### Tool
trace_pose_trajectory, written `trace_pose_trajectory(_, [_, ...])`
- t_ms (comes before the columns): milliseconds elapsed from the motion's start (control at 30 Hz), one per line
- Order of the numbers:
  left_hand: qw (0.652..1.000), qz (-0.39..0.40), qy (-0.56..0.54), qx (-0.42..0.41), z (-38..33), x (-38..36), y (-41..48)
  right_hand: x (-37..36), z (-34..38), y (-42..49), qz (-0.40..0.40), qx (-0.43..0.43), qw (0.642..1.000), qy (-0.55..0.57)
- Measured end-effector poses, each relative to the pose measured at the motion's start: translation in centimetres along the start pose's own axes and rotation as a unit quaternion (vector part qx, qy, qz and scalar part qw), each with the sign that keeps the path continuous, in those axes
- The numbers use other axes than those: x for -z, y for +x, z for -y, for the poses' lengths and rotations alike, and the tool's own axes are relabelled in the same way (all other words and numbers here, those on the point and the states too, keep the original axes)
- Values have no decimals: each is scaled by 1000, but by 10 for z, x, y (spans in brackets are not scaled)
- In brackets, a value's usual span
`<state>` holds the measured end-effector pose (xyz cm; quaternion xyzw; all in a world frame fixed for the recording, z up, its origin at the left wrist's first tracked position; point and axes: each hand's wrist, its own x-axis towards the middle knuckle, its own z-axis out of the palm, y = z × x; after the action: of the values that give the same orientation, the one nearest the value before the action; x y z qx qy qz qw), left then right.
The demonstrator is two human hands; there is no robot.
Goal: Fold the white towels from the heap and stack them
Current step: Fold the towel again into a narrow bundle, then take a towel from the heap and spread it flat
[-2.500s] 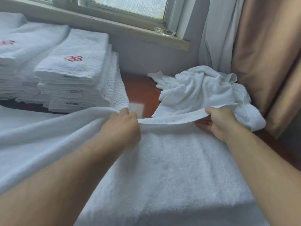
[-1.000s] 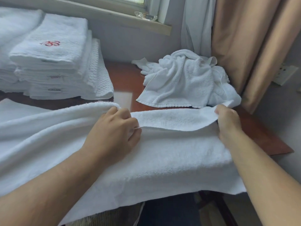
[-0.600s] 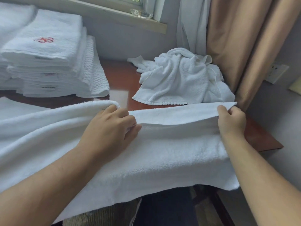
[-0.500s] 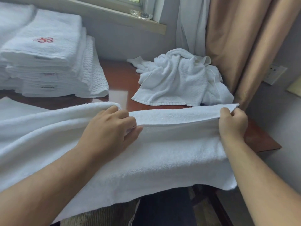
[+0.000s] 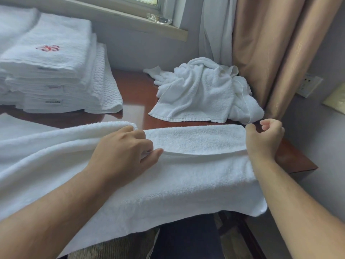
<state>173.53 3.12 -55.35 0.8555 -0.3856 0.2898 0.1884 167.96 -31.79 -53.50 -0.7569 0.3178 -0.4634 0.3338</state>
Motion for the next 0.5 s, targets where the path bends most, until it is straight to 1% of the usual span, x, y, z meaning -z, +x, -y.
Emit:
trace_pose_trajectory(67, [1000, 1, 2, 0, -1, 1, 0, 1, 10, -4, -31, 102, 988, -110])
trace_pose_trajectory(100, [1000, 1, 2, 0, -1, 1, 0, -1, 18, -6, -23, 157, 975, -156])
trace_pose_trajectory(133, [1000, 0, 4, 1, -1, 1, 0, -5, 27, -7, 22, 188, 965, -184])
trace_pose_trajectory(167, [1000, 0, 6, 1, -1, 1, 0, -12, 37, -9, 99, 190, 956, -202])
trace_pose_trajectory(200, [1000, 2, 8, 2, -1, 1, 0, -19, 44, -14, 191, 170, 940, -226])
trace_pose_trajectory(233, [1000, 4, 8, 2, -2, 1, 0, -25, 47, -20, 274, 142, 915, -258])
trace_pose_trajectory(267, [1000, 6, 6, 2, -2, 1, 0, -32, 48, -29, 340, 115, 885, -297])
trace_pose_trajectory(300, [1000, 7, 3, 3, -2, 1, -1, -37, 45, -38, 384, 96, 856, -333])
trace_pose_trajectory(333, [1000, 9, -2, 7, -3, 2, -1, -40, 41, -45, 408, 88, 835, -358])
trace_pose_trajectory(367, [1000, 11, -7, 15, -3, 1, -2, -41, 37, -49, 415, 84, 826, -371])
trace_pose_trajectory(500, [997, 36, -33, 53, -6, 2, 1, -39, 38, -47, 417, 68, 820, -385])
